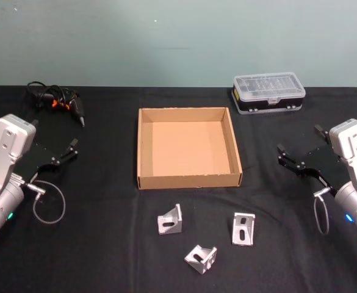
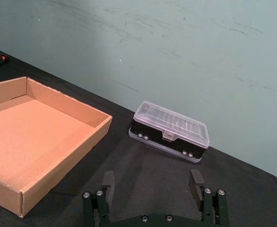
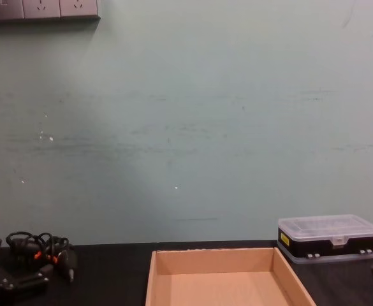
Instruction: Use one hand to pick up the angle iron from the table and place it into the box.
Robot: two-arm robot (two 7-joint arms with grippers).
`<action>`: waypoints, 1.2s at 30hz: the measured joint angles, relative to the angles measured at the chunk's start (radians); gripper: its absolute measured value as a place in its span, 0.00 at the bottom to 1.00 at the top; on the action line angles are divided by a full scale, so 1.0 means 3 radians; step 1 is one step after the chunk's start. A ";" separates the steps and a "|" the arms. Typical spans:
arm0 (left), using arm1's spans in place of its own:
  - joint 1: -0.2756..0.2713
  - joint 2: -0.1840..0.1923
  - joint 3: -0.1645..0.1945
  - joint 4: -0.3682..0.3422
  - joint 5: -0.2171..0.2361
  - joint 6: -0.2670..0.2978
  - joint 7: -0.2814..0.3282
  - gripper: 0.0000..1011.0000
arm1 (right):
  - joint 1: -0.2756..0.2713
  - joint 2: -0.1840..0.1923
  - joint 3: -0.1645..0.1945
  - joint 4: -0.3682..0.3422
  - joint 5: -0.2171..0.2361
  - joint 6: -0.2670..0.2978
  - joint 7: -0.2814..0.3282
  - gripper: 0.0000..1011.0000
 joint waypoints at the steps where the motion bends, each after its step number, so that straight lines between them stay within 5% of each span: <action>1: 0.0000 0.0000 0.0000 0.0000 0.0000 0.0000 0.0000 0.99 | 0.0000 0.0000 0.0000 0.0000 0.0000 0.0000 0.0000 0.99; 36: 0.0000 0.0000 0.0000 0.0000 0.0000 0.0000 0.0000 0.99 | 0.0000 0.0000 0.0000 0.0000 0.0000 0.0000 0.0000 0.99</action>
